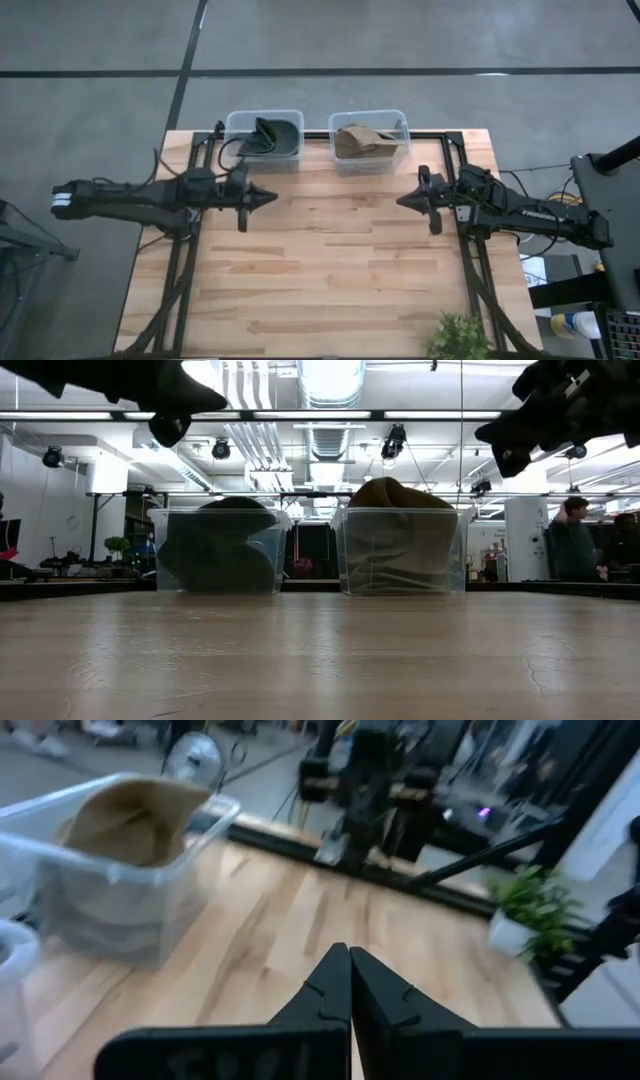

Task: Pick & Place hat
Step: Return to Home Position

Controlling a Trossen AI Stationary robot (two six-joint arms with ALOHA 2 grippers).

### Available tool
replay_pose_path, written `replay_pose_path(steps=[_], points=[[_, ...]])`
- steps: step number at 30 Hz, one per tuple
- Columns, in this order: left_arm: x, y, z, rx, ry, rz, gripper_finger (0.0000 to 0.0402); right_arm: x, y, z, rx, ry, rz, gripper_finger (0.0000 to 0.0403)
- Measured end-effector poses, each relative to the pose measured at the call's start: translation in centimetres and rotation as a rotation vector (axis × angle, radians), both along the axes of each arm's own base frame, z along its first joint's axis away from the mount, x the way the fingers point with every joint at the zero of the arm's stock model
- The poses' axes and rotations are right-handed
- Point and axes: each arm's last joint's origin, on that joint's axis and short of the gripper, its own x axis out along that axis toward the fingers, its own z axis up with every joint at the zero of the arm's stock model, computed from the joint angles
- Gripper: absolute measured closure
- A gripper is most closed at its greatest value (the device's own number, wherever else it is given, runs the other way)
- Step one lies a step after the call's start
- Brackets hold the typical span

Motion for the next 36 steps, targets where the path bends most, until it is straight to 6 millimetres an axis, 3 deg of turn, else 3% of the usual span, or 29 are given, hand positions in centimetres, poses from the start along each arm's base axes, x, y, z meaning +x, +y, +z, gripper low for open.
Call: replay_pose_path(steps=[14,23,29,36], points=[[-2.6,-1.2,-3.0,-0.014,-0.132,-0.059,0.0401,-1.9,0.9,0.2,-0.111,-0.173,0.107,0.0395],[-3.8,-2.2,-5.5,0.009,-0.229,-0.093,0.0401,-3.5,1.4,-1.7,-0.061,-0.261,0.1,0.0395],[-4.5,-2.2,-5.7,-0.019,-0.249,-0.113,0.0401,-3.9,1.6,-2.8,-0.042,-0.191,0.1,0.0394],[-5.6,-2.1,-6.4,-0.015,-0.219,-0.109,0.0401,-3.9,1.6,-2.8,-0.053,-0.197,0.112,0.0394]])
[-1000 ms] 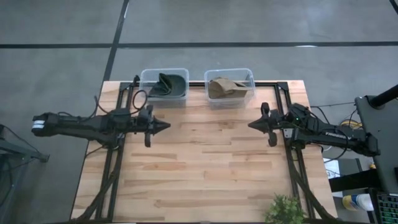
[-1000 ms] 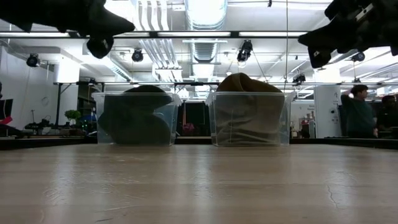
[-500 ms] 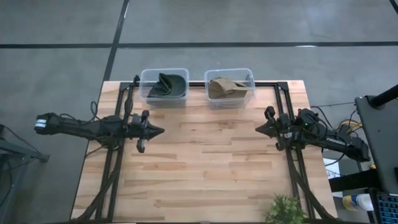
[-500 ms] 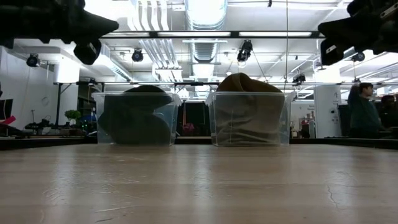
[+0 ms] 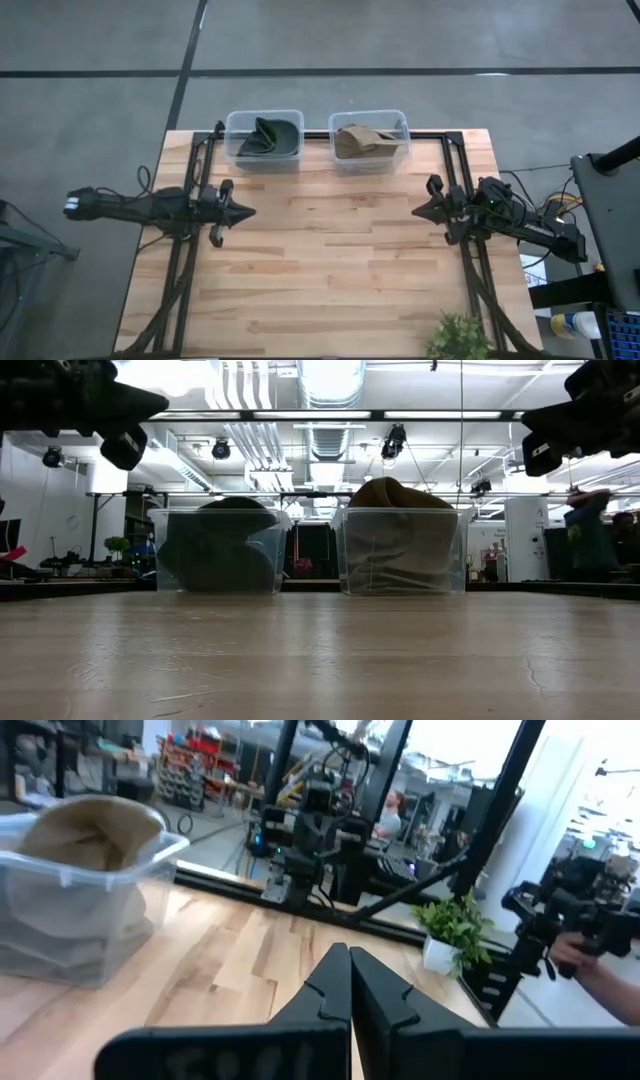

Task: Pick & Place hat
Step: Return to Home Position

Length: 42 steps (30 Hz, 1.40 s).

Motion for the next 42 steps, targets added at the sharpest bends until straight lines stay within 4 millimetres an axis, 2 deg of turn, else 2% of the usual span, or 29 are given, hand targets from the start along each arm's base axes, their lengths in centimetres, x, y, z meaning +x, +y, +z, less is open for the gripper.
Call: replay_pose_path(steps=[6,10,19,28,32,42], points=[[-0.8,0.4,-1.2,0.022,-0.057,0.127,0.0401,0.1,-0.3,-0.4,-0.01,0.002,-0.093,0.0394],[-1.0,0.6,-2.7,0.023,-0.046,0.162,0.0401,0.4,-0.6,-1.5,0.012,0.024,-0.178,0.0394],[-1.3,0.7,-3.5,0.041,-0.067,0.21,0.0401,0.8,-0.8,-2.2,0.006,0.002,-0.245,0.0394],[-1.2,0.7,-4.3,0.056,0.008,0.254,0.0402,1.0,-0.6,-2.5,-0.01,0.029,-0.243,0.0394],[-1.1,0.7,-4.8,0.114,0.064,0.252,0.0402,1.2,-0.6,-2.6,-0.037,0.049,-0.241,0.0394],[-1.0,0.7,-5.2,0.078,0.099,0.247,0.0402,1.7,-0.7,-3.4,-0.032,0.134,-0.239,0.0394]])
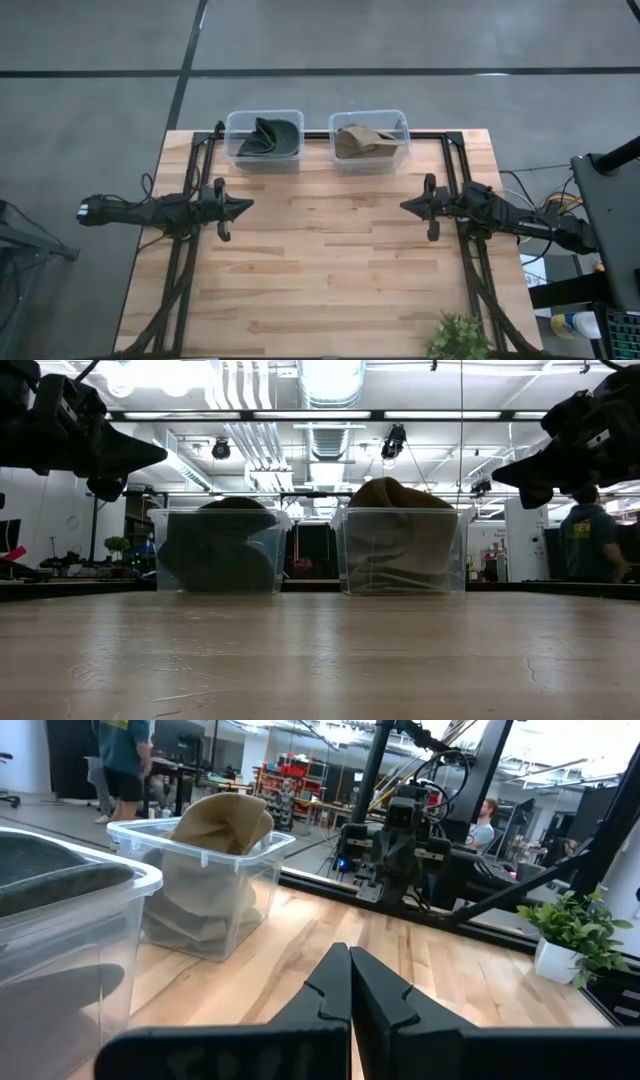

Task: Pick & Place hat
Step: Return to Home Position

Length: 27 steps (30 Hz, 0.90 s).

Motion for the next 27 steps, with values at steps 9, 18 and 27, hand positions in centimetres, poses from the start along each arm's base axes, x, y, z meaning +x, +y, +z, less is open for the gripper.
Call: replay_pose_path(steps=[9,18,27], points=[[0.0,0.0,-0.01,-0.001,0.001,0.001,0.0402,0.23,-0.06,-0.39,0.011,0.044,0.001,0.0394],[0.0,0.01,-0.02,-0.001,0.002,0.001,0.0402,0.27,-0.07,-0.47,0.017,0.052,0.001,0.0394],[0.0,0.01,-0.03,-0.001,0.002,0.001,0.0402,0.28,-0.07,-0.48,0.018,0.053,0.001,0.0394]])
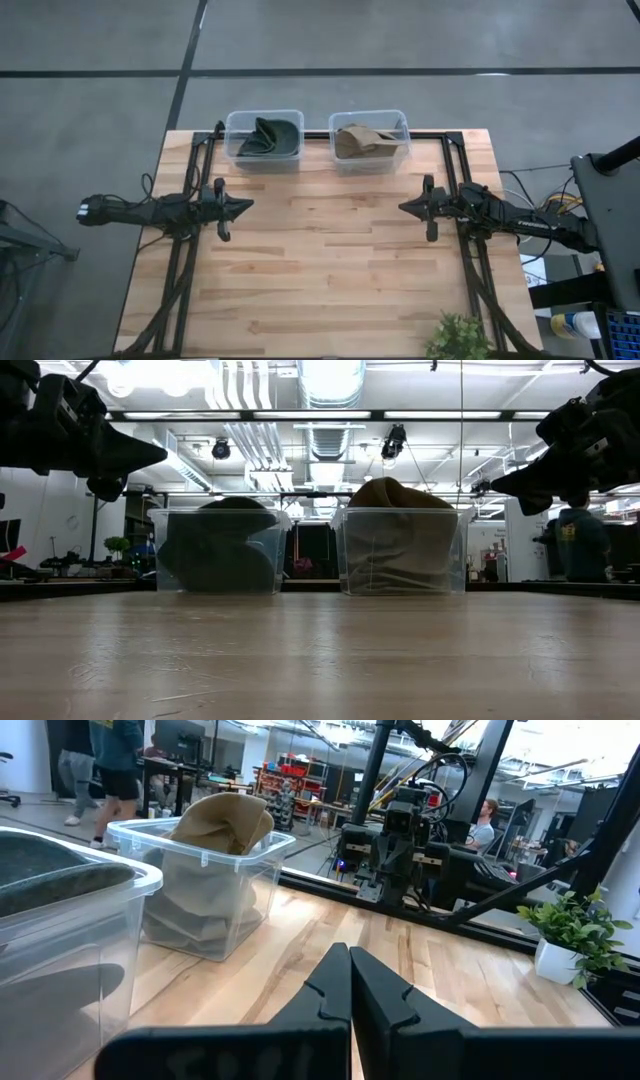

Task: Pick & Place hat
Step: Return to Home Position

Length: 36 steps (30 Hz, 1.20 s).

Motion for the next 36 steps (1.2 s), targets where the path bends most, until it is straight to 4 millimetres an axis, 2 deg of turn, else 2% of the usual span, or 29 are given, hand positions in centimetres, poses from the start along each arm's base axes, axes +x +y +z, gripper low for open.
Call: replay_pose_path(steps=[6,19,36], points=[[0.0,0.0,0.0,0.0,0.0,0.0,0.0402,-0.1,0.0,0.1,-0.003,-0.014,0.0,0.0394],[0.0,0.0,0.0,0.0,0.0,0.0,0.0402,-1.2,0.3,1.9,-0.052,-0.215,-0.002,0.0394],[0.0,0.0,0.0,0.0,0.001,0.0,0.0402,-0.9,0.2,1.5,-0.048,-0.169,0.0,0.0394]])
